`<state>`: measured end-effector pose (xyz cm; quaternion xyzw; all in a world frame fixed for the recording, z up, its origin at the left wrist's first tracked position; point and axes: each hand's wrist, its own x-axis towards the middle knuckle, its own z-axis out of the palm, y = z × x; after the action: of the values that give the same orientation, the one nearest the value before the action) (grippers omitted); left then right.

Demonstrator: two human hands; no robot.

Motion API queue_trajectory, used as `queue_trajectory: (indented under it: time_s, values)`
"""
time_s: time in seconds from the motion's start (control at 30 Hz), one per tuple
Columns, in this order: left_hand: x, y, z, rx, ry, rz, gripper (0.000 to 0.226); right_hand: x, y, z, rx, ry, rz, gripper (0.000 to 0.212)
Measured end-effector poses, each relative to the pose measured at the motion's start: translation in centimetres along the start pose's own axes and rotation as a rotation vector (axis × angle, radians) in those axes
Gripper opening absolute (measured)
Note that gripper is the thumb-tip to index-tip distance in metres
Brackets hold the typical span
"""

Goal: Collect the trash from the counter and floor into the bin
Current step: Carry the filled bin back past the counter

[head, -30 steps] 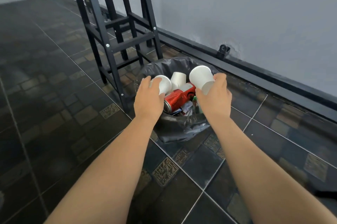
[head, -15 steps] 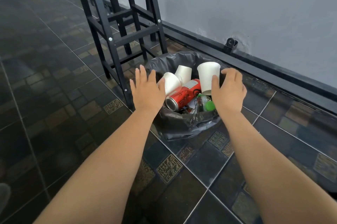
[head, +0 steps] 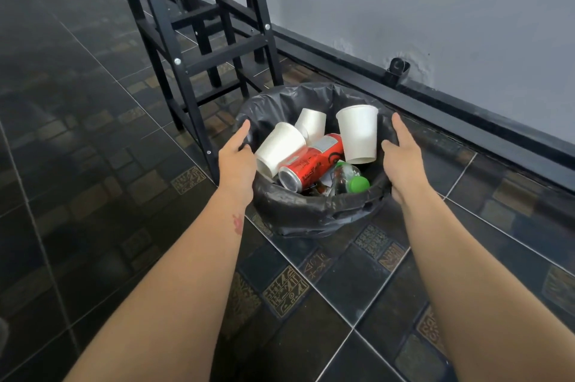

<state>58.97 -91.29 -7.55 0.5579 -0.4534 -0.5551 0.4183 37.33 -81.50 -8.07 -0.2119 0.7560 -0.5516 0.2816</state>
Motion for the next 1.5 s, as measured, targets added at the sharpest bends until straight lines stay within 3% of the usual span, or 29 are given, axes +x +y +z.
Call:
queue_trajectory:
  time_s: [0.17, 0.33, 0.8, 0.97, 1.2, 1.5]
  values:
    - [-1.6, 0.8, -0.8, -0.07, -0.022, -0.07, 0.045, -2.4, -1.0, -0.9, 0.067, -0.002, 0.051, 0.056]
    - [-5.6, 6.3, -2.2, -0.066, -0.07, -0.133, 0.046, -6.6, -6.4, -3.9, 0.038, 0.005, 0.122, 0.056]
    - [-27.4, 38.0, -5.7, 0.004, -0.03, -0.209, 0.043, -23.9, -38.1, -19.9, -0.043, -0.047, 0.204, 0.058]
    - [-34.7, 46.1, -6.5, -0.009, -0.02, -0.204, 0.042, -29.3, -45.9, -25.4, -0.018, -0.04, 0.186, 0.059]
    - [-42.6, 50.5, -7.6, 0.044, -0.078, -0.122, 0.041, -36.9, -49.7, -31.5, 0.034, 0.0, 0.127, 0.053]
    - [-50.6, 50.5, -9.9, 0.072, -0.238, -0.077, 0.041, -48.1, -47.8, -36.9, 0.06, 0.157, 0.121, 0.053]
